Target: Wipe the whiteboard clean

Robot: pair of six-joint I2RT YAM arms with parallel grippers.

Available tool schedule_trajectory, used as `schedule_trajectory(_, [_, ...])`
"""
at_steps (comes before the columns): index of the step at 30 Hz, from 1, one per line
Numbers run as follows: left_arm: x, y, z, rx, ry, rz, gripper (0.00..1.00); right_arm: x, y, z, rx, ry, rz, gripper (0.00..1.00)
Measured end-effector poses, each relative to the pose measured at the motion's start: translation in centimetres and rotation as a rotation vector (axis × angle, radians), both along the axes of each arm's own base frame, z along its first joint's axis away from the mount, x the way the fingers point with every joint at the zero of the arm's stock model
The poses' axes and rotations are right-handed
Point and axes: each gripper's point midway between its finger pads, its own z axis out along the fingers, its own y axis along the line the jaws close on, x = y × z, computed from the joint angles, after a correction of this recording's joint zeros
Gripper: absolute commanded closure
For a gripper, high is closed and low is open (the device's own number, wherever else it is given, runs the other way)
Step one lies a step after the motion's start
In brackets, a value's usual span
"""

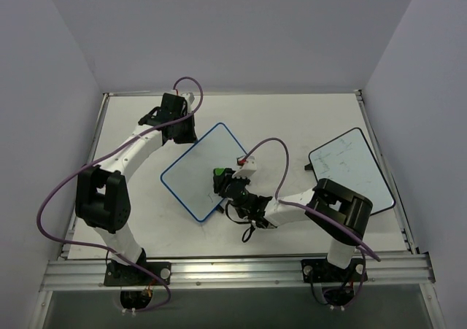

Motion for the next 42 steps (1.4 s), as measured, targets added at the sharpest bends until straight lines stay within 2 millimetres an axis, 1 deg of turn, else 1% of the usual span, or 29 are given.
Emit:
schedule_trajectory(10, [0.0, 0.0, 0.0, 0.000, -0.001, -0.001, 0.98, 0.3, -0.7, -0.3, 0.021, 0.029, -0.040, 1.00])
schedule_trajectory(18, [0.0, 0.0, 0.0, 0.000, 0.000, -0.001, 0.98, 1.1, -2.7, -1.3, -0.020, 0.046, -0.127, 1.00])
schedule_trajectory(22, [0.0, 0.0, 0.0, 0.001, -0.001, -0.001, 0.98, 1.1, -2.6, -1.3, -0.038, 0.047, -0.136, 1.00])
schedule_trajectory(31, [0.0, 0.1, 0.0, 0.008, -0.003, 0.005, 0.98, 0.4, -1.5, -1.1, -0.138, -0.012, -0.195, 1.00])
schedule_trajectory(34, [0.0, 0.1, 0.0, 0.009, -0.004, 0.005, 0.98, -0.4, -0.3, -0.8, -0.139, -0.026, -0.175, 1.00])
schedule_trajectory(42, [0.0, 0.0, 0.1, 0.013, -0.007, 0.005, 0.98, -3.5, 3.0, -0.3, -0.130, -0.042, -0.079, 1.00])
